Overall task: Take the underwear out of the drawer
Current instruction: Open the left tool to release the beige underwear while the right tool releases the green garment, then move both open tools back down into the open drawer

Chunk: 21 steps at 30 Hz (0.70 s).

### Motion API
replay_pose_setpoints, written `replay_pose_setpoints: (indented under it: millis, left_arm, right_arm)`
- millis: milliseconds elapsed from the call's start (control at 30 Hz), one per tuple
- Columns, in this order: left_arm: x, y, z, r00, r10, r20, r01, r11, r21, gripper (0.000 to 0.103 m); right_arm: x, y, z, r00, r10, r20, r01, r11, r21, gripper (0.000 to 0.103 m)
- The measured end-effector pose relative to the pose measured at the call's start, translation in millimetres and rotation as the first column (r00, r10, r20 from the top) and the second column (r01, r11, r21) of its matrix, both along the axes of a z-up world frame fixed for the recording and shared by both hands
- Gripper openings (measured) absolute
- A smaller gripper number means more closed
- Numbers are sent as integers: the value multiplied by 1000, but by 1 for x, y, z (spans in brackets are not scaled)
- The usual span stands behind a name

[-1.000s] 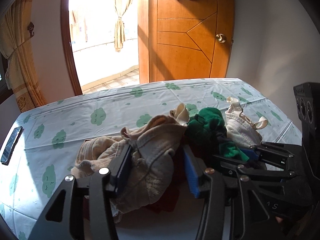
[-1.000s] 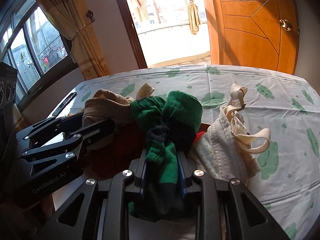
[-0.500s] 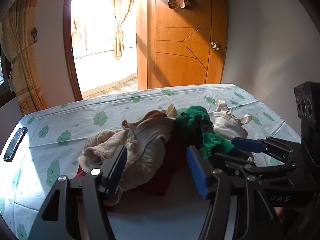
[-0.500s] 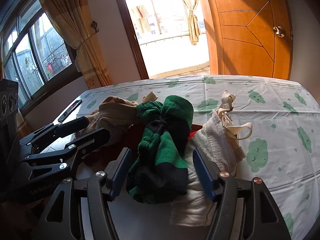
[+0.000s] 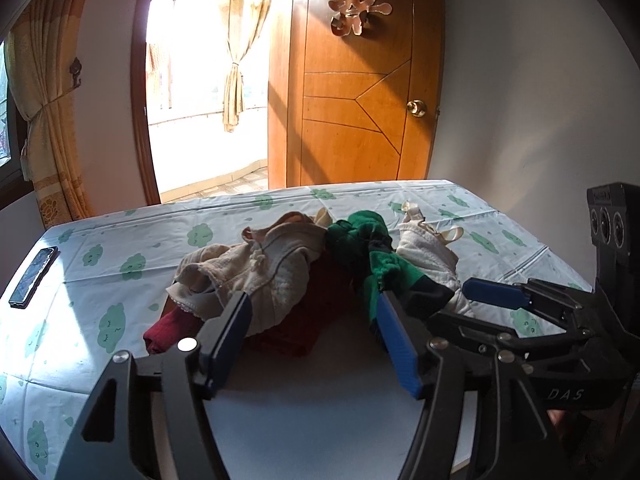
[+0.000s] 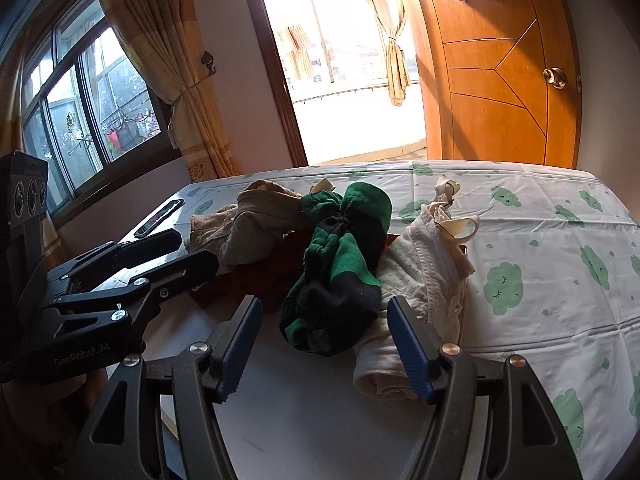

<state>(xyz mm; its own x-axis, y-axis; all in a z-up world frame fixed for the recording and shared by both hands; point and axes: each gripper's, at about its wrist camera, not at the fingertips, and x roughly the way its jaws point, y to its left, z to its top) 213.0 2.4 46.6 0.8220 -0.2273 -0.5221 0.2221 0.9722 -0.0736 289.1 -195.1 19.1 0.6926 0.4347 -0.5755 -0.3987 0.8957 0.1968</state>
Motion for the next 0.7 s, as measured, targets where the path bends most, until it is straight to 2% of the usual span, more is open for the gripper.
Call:
replay_pose_setpoints:
  millis: [300,500,700]
  left_arm:
    - [-37,1,-3,999,-29,15,29,999,-20,69]
    - [-65,7,-7,998,-49,24,51,997,-61,73]
    - [-91,11,-18,998,-57,28,59,996,-70,73]
  right_arm:
    - [-43,-2,3,999,38,39,-39,999,25,73]
    - [-78,-8,0,997,66,50,-68,997,39,73]
    - [-108,-14,-9,994,88,62,-90,996,30,73]
